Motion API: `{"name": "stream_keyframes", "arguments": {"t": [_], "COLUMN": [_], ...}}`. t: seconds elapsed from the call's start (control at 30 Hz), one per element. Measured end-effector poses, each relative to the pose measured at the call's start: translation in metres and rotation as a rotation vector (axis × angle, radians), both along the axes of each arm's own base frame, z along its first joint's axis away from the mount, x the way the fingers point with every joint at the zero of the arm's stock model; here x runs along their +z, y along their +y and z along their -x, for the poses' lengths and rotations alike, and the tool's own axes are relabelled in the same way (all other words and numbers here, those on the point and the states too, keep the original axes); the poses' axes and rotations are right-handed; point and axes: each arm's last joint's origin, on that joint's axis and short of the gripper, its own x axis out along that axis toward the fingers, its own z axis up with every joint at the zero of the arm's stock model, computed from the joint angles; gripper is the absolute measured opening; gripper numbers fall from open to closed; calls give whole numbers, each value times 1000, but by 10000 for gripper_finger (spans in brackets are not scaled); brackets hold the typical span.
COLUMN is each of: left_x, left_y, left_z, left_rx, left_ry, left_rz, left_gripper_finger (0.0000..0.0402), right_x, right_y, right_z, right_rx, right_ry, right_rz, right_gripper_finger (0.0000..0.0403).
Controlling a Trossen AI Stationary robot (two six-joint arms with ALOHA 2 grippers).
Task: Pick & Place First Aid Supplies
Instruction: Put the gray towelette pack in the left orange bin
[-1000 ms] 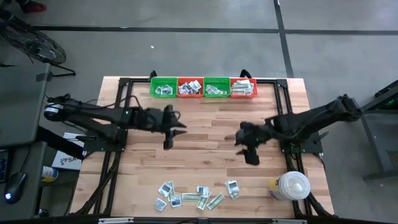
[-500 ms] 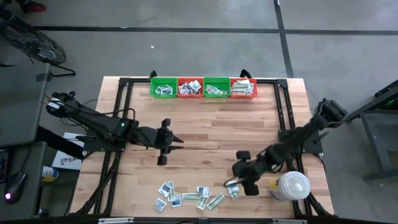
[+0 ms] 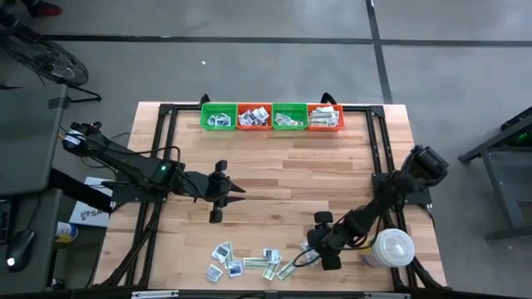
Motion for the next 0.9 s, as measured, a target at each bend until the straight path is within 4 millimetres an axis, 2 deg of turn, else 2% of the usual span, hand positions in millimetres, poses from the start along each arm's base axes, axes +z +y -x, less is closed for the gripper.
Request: {"name": "stream_keyframes", "arguments": {"t": [0.47, 0.9], "left_x": [0, -1], "left_y": [0, 0], "left_z": [0, 0], "left_rx": [-2, -4], "left_ry": [1, 9], "left_rz": [-4, -10], "left_gripper_finger": [94, 94], "right_x": [-24, -27], "right_y": [2, -1], "right_z": [-3, -1], "right_rx": [-79, -109], "right_ry": [66, 106], "right_rz": [38, 57], "right_gripper_finger": [179, 55]}}
